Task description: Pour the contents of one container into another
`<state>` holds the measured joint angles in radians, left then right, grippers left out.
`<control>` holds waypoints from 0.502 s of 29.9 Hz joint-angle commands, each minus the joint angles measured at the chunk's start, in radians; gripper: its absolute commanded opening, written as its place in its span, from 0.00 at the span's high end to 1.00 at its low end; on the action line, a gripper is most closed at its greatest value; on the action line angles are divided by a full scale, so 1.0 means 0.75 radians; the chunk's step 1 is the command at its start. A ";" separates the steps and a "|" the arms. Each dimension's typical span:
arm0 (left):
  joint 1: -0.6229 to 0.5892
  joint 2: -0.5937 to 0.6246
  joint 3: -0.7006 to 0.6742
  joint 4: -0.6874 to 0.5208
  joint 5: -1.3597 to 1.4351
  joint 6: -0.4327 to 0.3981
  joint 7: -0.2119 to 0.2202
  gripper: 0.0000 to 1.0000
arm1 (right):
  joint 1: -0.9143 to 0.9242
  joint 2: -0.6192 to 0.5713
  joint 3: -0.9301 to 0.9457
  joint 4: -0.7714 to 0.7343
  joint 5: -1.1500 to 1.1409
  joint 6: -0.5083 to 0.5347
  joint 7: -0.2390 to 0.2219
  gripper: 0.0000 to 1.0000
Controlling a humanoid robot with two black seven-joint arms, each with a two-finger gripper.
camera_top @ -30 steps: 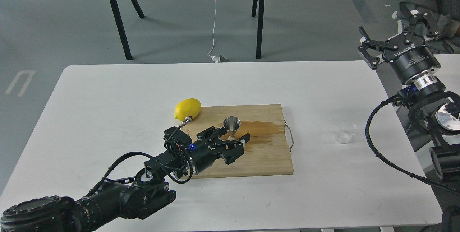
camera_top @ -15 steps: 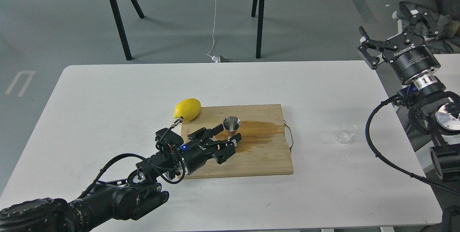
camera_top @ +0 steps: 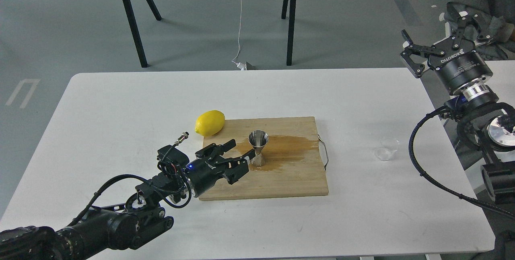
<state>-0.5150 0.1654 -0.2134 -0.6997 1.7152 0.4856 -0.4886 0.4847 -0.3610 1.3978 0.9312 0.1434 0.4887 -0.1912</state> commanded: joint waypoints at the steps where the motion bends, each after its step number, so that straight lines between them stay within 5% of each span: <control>1: 0.022 0.037 0.000 -0.032 -0.004 0.004 0.000 0.19 | 0.000 -0.001 -0.001 0.000 0.001 0.000 -0.001 0.01; 5: 0.050 0.115 -0.004 -0.112 -0.011 0.004 0.000 0.19 | 0.000 -0.001 0.002 0.000 0.001 0.000 -0.001 0.01; 9: 0.098 0.313 -0.055 -0.375 -0.106 -0.034 0.000 0.19 | 0.000 -0.001 0.002 0.004 0.001 0.000 -0.001 0.01; 15: 0.096 0.595 -0.092 -0.689 -0.425 -0.265 0.000 0.19 | 0.000 0.003 0.051 0.002 0.021 0.000 0.003 0.01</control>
<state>-0.4407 0.5264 -0.2636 -1.1311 1.5048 0.3698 -0.4888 0.4847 -0.3620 1.4174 0.9343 0.1456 0.4887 -0.1888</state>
